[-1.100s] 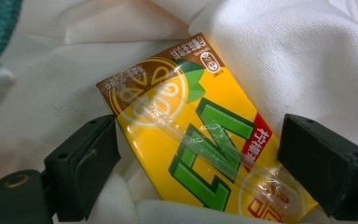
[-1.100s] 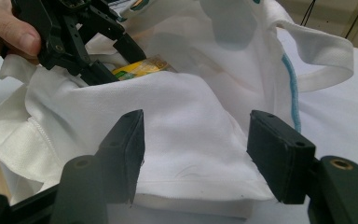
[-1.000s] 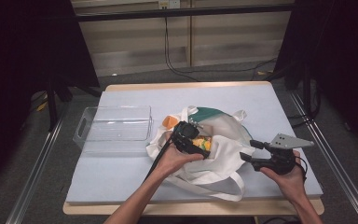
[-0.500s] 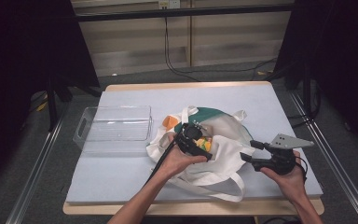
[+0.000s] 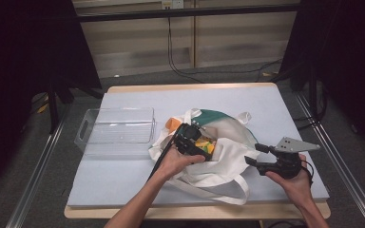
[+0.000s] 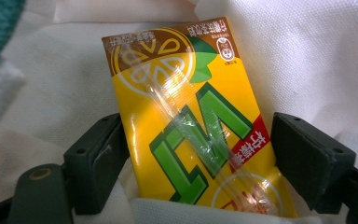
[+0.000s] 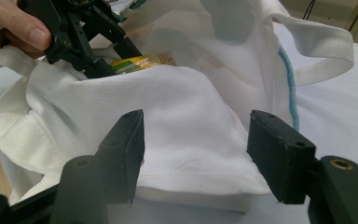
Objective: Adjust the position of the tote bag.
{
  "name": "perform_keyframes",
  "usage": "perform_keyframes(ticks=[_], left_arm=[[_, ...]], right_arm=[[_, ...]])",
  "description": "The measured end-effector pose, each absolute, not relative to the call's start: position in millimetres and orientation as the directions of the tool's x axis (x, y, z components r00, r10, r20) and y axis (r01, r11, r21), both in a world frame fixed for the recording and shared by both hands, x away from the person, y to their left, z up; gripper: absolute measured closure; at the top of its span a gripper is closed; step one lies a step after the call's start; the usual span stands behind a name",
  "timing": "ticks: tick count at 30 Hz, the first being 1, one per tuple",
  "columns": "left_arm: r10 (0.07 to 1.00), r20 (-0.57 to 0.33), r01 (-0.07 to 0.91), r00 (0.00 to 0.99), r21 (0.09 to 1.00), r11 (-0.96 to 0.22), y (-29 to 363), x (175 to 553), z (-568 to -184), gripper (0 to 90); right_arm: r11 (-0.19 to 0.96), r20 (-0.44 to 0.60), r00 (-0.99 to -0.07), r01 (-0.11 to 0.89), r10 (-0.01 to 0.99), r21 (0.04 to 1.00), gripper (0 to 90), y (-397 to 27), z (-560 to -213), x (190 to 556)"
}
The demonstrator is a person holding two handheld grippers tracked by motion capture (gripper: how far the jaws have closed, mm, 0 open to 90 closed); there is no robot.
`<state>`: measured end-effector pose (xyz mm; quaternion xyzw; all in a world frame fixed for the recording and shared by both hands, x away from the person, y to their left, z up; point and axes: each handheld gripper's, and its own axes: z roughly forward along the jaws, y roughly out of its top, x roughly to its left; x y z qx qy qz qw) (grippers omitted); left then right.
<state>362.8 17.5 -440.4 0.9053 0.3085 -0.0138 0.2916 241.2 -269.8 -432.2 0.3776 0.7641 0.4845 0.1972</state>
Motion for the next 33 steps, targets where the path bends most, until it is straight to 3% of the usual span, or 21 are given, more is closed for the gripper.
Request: perform_keyframes(ticks=[11, 18, 21, 33], left_arm=[[0.575, -0.108, 0.540, 0.811, 0.516, -0.665, 7, 353, -450, 16.1], [0.569, -0.135, 0.547, 0.811, 0.519, -0.657, 10, 354, -447, 20.0], [0.571, -0.186, 0.570, 0.800, 0.535, -0.624, 14, 358, -443, 22.1], [0.565, -0.198, 0.550, 0.801, 0.615, -0.565, 23, 357, -429, 23.5]], right_arm=[[0.248, 0.063, -0.638, 0.386, 0.767, 0.888, 36.1, -270, -433, 242], [0.248, 0.065, -0.638, 0.389, 0.767, 0.887, 36.0, -270, -433, 242], [0.246, 0.065, -0.637, 0.387, 0.769, 0.889, 36.1, -271, -432, 242], [0.245, 0.064, -0.638, 0.385, 0.767, 0.890, 36.0, -270, -432, 241]])
